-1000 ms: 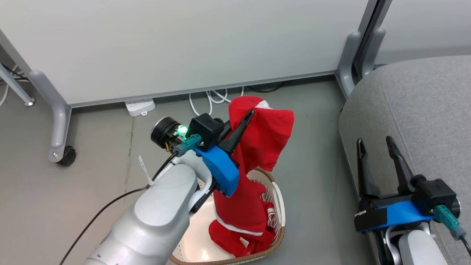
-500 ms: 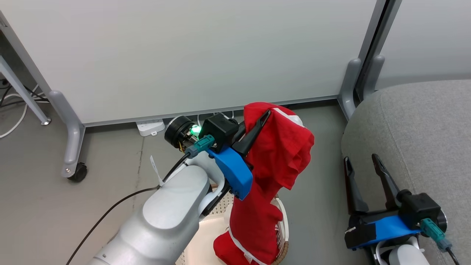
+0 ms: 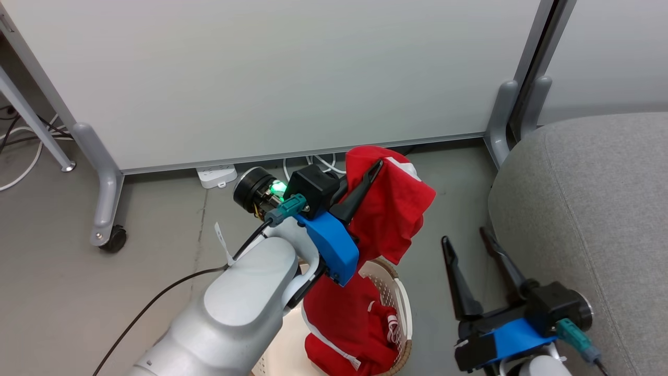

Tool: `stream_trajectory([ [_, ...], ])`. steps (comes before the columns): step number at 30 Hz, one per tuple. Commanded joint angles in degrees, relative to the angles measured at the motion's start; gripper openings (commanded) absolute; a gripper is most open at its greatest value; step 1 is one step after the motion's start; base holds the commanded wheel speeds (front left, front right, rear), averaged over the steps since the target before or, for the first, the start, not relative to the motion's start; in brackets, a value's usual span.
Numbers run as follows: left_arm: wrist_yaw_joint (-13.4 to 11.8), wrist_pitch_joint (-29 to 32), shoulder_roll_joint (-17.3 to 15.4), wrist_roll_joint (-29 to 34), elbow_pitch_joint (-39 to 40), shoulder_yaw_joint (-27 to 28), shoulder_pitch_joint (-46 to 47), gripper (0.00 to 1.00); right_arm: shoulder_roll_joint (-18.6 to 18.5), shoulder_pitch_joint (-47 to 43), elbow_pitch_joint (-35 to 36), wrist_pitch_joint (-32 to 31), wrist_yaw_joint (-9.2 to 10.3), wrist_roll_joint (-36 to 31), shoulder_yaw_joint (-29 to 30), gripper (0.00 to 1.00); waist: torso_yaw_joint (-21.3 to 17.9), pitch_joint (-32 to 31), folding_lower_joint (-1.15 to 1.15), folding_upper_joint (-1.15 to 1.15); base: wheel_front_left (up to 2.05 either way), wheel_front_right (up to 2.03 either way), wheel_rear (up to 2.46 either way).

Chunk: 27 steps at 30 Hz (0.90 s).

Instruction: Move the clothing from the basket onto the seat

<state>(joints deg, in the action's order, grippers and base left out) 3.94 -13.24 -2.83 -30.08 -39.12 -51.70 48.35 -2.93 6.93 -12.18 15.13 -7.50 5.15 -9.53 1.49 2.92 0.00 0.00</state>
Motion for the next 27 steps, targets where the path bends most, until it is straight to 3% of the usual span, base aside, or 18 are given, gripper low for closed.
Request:
stream_trajectory([
  [1,-0.3,-0.4,-0.1,-0.2,-0.2,0.1,1.0,0.0,0.0,-0.2,0.4,0.0,0.02,0.0,-1.1,1.0,0.1,0.3,0.0,0.0,0.0,0.0,0.0],
  [20,-0.9,-0.4,-0.1,-1.1,1.1,-2.7,4.4,0.0,0.0,13.1,-8.3,0.0,0.02,1.4,-15.1,1.0,1.8,4.9,0.0,0.0,0.0,0.0,0.0],
  [27,-1.5,-0.2,-0.1,-2.4,2.8,-4.8,6.1,0.0,0.0,18.6,-14.0,0.0,0.02,1.5,-16.4,1.0,3.3,6.4,0.0,0.0,0.0,0.0,0.0],
])
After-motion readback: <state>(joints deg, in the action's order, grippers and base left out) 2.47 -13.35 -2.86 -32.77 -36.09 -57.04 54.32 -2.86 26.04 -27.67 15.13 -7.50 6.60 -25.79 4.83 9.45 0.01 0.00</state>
